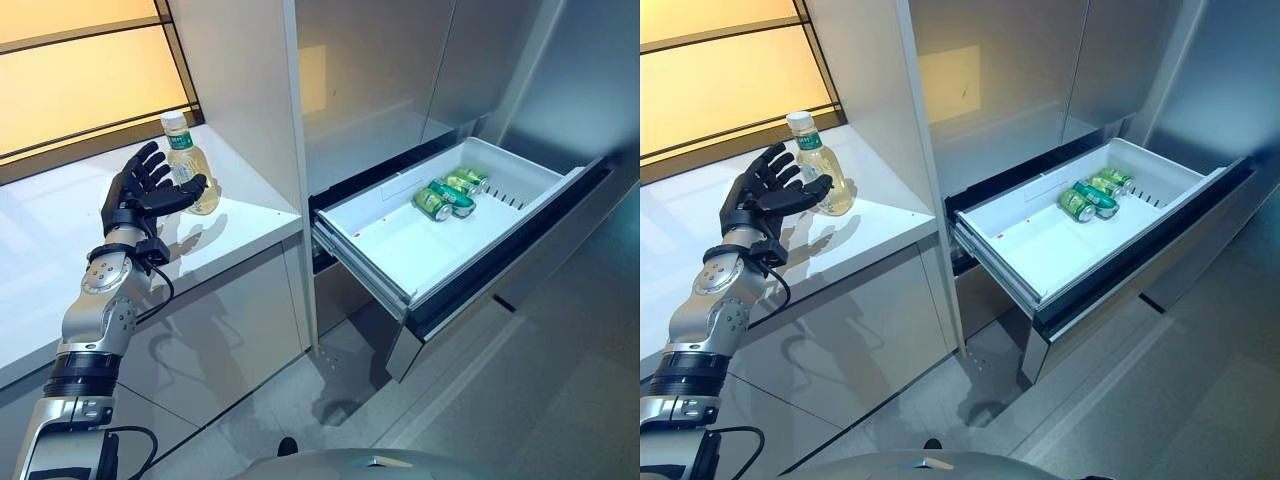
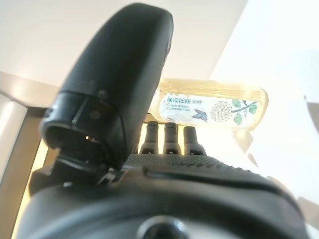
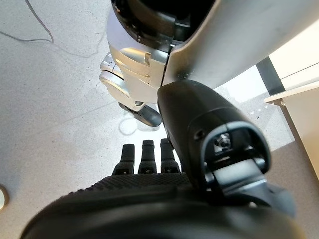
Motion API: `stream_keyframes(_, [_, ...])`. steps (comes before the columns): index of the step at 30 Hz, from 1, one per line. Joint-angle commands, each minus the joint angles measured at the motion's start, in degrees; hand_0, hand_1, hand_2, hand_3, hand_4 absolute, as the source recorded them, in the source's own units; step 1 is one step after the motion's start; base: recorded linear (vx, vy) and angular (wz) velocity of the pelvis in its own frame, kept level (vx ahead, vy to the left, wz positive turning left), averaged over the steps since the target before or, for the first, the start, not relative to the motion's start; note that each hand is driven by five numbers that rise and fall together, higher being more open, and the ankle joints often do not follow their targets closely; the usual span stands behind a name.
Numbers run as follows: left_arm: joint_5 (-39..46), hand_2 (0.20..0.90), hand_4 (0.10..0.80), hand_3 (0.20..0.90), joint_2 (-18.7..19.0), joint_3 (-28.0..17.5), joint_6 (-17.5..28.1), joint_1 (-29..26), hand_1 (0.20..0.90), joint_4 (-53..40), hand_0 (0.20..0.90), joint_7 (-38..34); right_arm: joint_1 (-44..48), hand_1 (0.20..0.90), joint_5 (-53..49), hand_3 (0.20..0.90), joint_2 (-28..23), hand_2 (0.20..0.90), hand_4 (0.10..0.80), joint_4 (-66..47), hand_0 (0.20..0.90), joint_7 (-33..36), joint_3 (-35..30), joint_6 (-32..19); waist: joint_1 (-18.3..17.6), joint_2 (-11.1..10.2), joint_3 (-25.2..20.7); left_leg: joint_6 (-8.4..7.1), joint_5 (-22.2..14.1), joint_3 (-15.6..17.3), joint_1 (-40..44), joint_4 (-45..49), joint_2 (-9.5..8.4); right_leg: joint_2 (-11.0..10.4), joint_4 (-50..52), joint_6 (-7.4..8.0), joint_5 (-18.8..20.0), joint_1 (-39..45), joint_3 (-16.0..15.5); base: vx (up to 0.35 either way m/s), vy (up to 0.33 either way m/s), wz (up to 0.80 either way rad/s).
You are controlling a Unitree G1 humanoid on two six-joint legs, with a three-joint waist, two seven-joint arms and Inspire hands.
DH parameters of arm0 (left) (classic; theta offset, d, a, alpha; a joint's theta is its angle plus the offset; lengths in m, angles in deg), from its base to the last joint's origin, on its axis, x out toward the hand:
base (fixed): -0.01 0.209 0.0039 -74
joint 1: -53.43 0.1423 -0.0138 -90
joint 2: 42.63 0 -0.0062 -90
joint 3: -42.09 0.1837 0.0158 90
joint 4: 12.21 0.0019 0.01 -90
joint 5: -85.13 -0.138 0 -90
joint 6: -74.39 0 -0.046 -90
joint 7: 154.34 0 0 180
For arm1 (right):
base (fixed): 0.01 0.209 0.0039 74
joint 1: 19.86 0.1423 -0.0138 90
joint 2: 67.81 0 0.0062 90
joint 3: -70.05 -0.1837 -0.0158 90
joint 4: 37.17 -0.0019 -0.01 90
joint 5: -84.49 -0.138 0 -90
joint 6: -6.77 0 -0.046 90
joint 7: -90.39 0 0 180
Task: Put drinks into fridge and close the fridge
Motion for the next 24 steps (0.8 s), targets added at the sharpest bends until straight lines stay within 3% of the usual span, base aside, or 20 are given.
stream_keyframes(1, [0.7,0.900,0.800,0.900,5.1,0.3,3.6,-13.7,0.900,0.8,0.900,0.7,2.9,0.900,0.0,0.900,2.0,0.900,0.800,-0.4,0.900,-3.2,1.5,-1.1,-0.2,0.7,-1.0,2.05,-13.1,0.1,6.3,0.4,-3.54,-0.8,0.8,3.34,1.2,-4.5,5.7,0.000,0.000,0.00])
stream_keyframes(24, [-10.9,0.900,0.800,0.900,10.9,4.5,4.3,-21.1,0.900,12.5,0.900,-1.2,2.8,0.900,-0.6,0.900,1.8,0.900,0.800,0.6,0.900,-2.8,2.3,-1.9,-1.5,1.0,-1.5,2.03,-13.3,1.2,6.5,0.4,-3.55,-0.6,0.7,3.62,1.4,-4.8,6.5,0.001,0.000,-0.01])
